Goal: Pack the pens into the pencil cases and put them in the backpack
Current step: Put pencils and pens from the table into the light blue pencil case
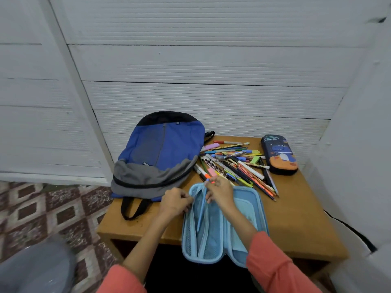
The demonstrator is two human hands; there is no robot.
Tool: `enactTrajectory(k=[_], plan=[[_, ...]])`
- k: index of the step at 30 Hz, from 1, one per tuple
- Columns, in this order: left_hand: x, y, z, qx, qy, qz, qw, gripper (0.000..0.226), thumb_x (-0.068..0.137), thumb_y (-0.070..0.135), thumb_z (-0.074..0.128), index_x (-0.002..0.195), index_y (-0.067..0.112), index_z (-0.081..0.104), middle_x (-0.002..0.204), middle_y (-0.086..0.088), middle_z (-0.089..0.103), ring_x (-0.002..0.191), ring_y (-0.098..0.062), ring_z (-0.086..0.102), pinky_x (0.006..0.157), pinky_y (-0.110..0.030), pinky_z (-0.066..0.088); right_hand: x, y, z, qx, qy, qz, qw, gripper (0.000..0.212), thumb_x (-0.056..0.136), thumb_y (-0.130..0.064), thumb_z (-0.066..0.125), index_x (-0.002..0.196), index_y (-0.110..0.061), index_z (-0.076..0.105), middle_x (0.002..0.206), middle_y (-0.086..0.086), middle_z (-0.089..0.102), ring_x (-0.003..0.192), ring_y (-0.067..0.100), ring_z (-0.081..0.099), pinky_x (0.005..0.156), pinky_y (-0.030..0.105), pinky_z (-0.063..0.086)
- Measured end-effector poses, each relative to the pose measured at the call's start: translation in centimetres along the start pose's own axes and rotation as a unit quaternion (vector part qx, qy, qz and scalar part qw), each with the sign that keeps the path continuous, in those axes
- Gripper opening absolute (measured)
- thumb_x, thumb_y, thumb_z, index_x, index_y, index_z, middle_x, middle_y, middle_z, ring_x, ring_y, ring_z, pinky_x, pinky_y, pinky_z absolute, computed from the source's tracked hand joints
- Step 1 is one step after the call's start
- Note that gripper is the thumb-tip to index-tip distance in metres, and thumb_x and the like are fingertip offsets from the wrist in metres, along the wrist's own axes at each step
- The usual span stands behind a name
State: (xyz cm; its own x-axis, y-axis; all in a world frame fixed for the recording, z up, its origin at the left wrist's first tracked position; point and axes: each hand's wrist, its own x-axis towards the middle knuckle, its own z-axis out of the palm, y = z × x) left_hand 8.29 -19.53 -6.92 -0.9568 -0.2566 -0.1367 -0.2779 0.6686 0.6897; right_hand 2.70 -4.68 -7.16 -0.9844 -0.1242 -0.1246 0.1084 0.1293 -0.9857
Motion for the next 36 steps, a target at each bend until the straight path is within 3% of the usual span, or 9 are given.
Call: enactTrajectory(k=[6,11,15,18,20,23,25,28,36], plan=[[0.1,-0.1,0.3,0.009,0.013,0.008,1.0,0.021,0.084,0.024,0.068,0.063,0.022,0.064,0.06,0.0,0.071,0.055,-0.008,0.067,0.068,-0.029,0.059,-1.3,1.5,1.7,-0.112,-0.08,0.055,0.989,0.02,0.092,-0.007,0.062,0.087,-0.017,0.046,0.056,0.012,0.059,0.035,0.018,0.056,0.037,0.028,0.048],[0.1,-0.4,0.6,0.007,0.016,0.017,1.0,0.018,0.084,0.024,0.067,0.067,0.02,0.063,0.061,0.003,0.07,0.056,-0.008,0.067,0.069,-0.031,0.059,-1.6,1.6,2.0,-0.135,-0.091,0.053,0.985,0.008,0.096,-0.008,0.055,0.098,-0.012,0.049,0.061,0.01,0.062,0.042,0.019,0.061,0.052,0.039,0.059],[0.0,-0.2,0.6,0.003,0.023,0.023,0.999,0.019,0.083,0.025,0.067,0.065,0.023,0.062,0.057,0.004,0.067,0.055,-0.007,0.063,0.067,-0.028,0.055,-1.6,1.6,2.0,-0.151,-0.091,0.048,0.983,0.015,0.095,-0.004,0.054,0.085,-0.016,0.052,0.063,0.01,0.062,0.052,0.027,0.065,0.065,0.049,0.059],[-0.3,-0.3,0.7,0.004,0.037,0.033,0.999,0.02,0.083,0.025,0.067,0.063,0.024,0.062,0.052,0.008,0.061,0.056,-0.005,0.059,0.064,-0.027,0.05,-1.4,1.0,1.8,-0.182,-0.107,0.054,0.976,0.018,0.095,-0.004,0.053,0.08,-0.014,0.054,0.057,0.012,0.061,0.045,0.023,0.063,0.054,0.038,0.059],[-0.3,-0.4,0.8,-0.001,0.043,0.035,0.998,0.02,0.082,0.024,0.067,0.062,0.024,0.062,0.051,0.009,0.06,0.055,-0.003,0.058,0.065,-0.028,0.05,-0.2,0.5,1.4,-0.237,-0.089,0.031,0.967,0.016,0.093,-0.006,0.055,0.077,-0.008,0.059,0.052,0.01,0.061,0.039,0.019,0.06,0.043,0.027,0.052],[0.1,-0.6,0.6,-0.012,0.025,0.034,0.999,0.019,0.082,0.023,0.068,0.063,0.023,0.064,0.052,0.008,0.064,0.049,0.001,0.058,0.066,-0.025,0.052,2.5,-0.7,0.7,-0.31,0.002,-0.017,0.95,0.015,0.087,-0.006,0.056,0.078,-0.003,0.068,0.072,0.015,0.069,0.056,0.022,0.062,0.054,0.035,0.056],[0.4,-0.7,0.4,-0.012,0.009,0.036,0.999,0.016,0.083,0.022,0.068,0.067,0.018,0.067,0.053,0.008,0.065,0.046,0.002,0.057,0.067,-0.024,0.053,4.1,-1.6,0.3,-0.351,0.042,-0.047,0.934,0.014,0.086,-0.006,0.056,0.079,-0.006,0.069,0.093,0.013,0.07,0.075,0.023,0.063,0.061,0.033,0.051],[0.6,-0.6,0.2,-0.01,-0.014,0.041,0.999,0.016,0.086,0.023,0.068,0.073,0.012,0.069,0.053,0.008,0.064,0.045,0.003,0.057,0.064,-0.019,0.052,5.5,-2.5,-0.1,-0.451,0.043,-0.068,0.889,0.017,0.09,-0.008,0.056,0.095,-0.015,0.07,0.103,0.005,0.067,0.096,0.027,0.063,0.069,0.031,0.047],[0.7,-0.5,-0.1,-0.011,-0.03,0.048,0.998,0.022,0.087,0.018,0.066,0.065,0.02,0.063,0.054,0.008,0.064,0.044,0.004,0.057,0.058,-0.013,0.048,7.3,-2.5,1.0,-0.636,0.006,-0.172,0.752,0.027,0.088,0.006,0.048,0.1,-0.009,0.067,0.107,0.01,0.065,0.102,0.029,0.064,0.075,0.033,0.046]])
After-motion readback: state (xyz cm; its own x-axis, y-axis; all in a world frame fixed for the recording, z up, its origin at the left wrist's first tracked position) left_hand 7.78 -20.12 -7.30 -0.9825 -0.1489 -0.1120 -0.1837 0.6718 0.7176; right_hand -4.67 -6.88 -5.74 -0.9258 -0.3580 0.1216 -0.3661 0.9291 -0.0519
